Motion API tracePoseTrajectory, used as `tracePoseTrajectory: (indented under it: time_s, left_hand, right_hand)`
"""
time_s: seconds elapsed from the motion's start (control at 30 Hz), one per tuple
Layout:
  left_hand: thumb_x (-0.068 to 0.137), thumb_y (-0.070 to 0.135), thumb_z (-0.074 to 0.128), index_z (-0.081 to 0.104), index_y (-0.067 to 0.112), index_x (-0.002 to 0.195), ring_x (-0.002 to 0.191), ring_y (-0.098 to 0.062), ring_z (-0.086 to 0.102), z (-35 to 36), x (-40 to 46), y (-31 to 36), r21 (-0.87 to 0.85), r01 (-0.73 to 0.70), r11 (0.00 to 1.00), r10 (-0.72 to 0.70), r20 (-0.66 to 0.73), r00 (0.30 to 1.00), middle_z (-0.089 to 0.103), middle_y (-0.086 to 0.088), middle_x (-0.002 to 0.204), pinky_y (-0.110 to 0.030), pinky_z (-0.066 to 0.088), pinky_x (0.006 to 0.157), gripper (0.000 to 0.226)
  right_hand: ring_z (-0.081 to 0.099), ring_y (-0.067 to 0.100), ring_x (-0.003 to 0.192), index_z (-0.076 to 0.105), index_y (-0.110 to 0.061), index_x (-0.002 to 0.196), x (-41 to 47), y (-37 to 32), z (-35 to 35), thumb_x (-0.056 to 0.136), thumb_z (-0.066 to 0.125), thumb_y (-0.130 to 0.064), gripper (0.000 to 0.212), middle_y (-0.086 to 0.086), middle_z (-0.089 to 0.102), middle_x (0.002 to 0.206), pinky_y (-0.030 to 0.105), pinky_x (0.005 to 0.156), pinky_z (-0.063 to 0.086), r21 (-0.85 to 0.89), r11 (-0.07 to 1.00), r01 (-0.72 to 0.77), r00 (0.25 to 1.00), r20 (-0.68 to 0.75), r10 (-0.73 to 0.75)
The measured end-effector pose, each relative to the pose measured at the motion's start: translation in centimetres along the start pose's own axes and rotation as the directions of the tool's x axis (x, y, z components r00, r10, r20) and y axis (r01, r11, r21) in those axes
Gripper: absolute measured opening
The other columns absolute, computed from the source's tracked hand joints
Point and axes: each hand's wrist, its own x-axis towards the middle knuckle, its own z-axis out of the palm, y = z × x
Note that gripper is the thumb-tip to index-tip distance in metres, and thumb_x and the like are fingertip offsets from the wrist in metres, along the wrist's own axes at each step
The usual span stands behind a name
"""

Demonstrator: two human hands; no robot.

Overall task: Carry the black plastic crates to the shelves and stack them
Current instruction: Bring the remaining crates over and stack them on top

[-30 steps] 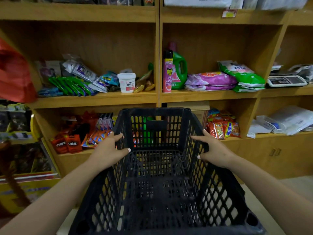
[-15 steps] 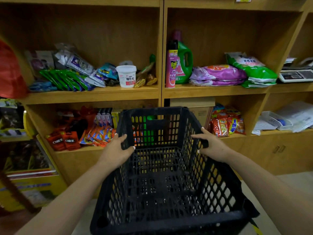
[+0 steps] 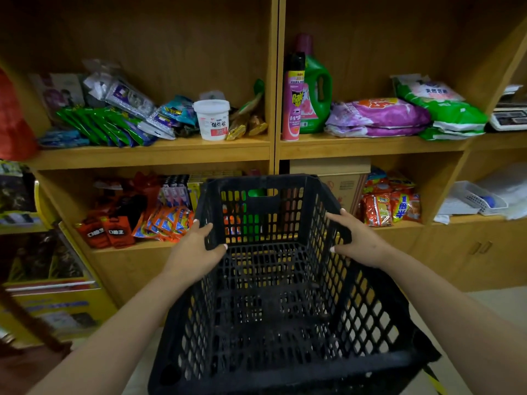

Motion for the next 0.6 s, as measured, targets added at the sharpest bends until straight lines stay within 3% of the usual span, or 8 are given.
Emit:
tracePoseTrajectory:
  time_s: [0.27,0.37,0.43,0.5,0.6]
  left_hand:
    - [0.087,0.047,0.057,0.033,0.016,0.147,0.136,-0.029,0.038,0.4,0.1,0.0,0.165,-0.02,0.986,0.019,0.009,1.0,0.008,-0.008,0.16,-0.035,0.04,0.101,0.072]
    - [0.088,0.046,0.057,0.034,0.015,0.147,0.132,-0.029,0.043,0.3,0.0,-0.1,0.171,-0.018,0.985,0.015,0.018,1.0,0.006,-0.007,0.161,-0.035,0.042,0.098,0.071]
    - [0.088,0.045,0.057,0.034,0.014,0.146,0.128,-0.027,0.047,0.2,-0.3,-0.2,0.178,-0.013,0.984,0.01,0.017,1.0,0.006,-0.005,0.161,-0.034,0.044,0.094,0.07]
    - [0.088,0.045,0.056,0.034,0.015,0.146,0.125,-0.025,0.05,0.0,-0.4,-0.3,0.181,-0.007,0.983,0.004,0.015,1.0,0.005,-0.003,0.161,-0.034,0.045,0.091,0.069]
    - [0.088,0.044,0.057,0.036,0.015,0.146,0.133,-0.026,0.042,0.0,-0.3,-0.3,0.16,0.009,0.987,-0.011,0.012,1.0,0.007,-0.002,0.161,-0.035,0.041,0.096,0.068]
  right_hand:
    - [0.018,0.021,0.146,0.037,-0.031,0.146,-0.2,0.0,0.2,0.084,0.072,-0.019,0.072,-0.001,0.012,0.161,0.037,0.116,0.026,-0.061,0.998,-0.003,0.999,-0.038,0.001]
    - [0.036,0.022,0.139,0.041,-0.024,0.144,-0.8,-0.4,0.2,0.088,0.066,-0.025,0.062,0.006,0.033,0.154,0.038,0.109,0.037,-0.174,0.985,-0.015,0.981,-0.194,-0.019]
    - [0.05,0.025,0.126,0.039,-0.022,0.144,-1.6,-0.9,0.2,0.091,0.06,-0.032,0.059,0.008,0.046,0.144,0.041,0.097,0.049,-0.245,0.967,-0.07,0.964,-0.267,0.002]
    - [0.05,0.028,0.125,0.03,-0.024,0.148,-2.5,-1.2,0.5,0.091,0.057,-0.039,0.064,0.01,0.04,0.148,0.044,0.091,0.052,-0.338,0.936,-0.101,0.977,-0.211,0.029]
    - [0.043,0.035,0.132,0.016,-0.028,0.152,-3.8,-1.0,1.2,0.09,0.058,-0.044,0.076,0.009,0.011,0.161,0.045,0.093,0.051,-0.427,0.897,-0.115,0.992,-0.091,0.084]
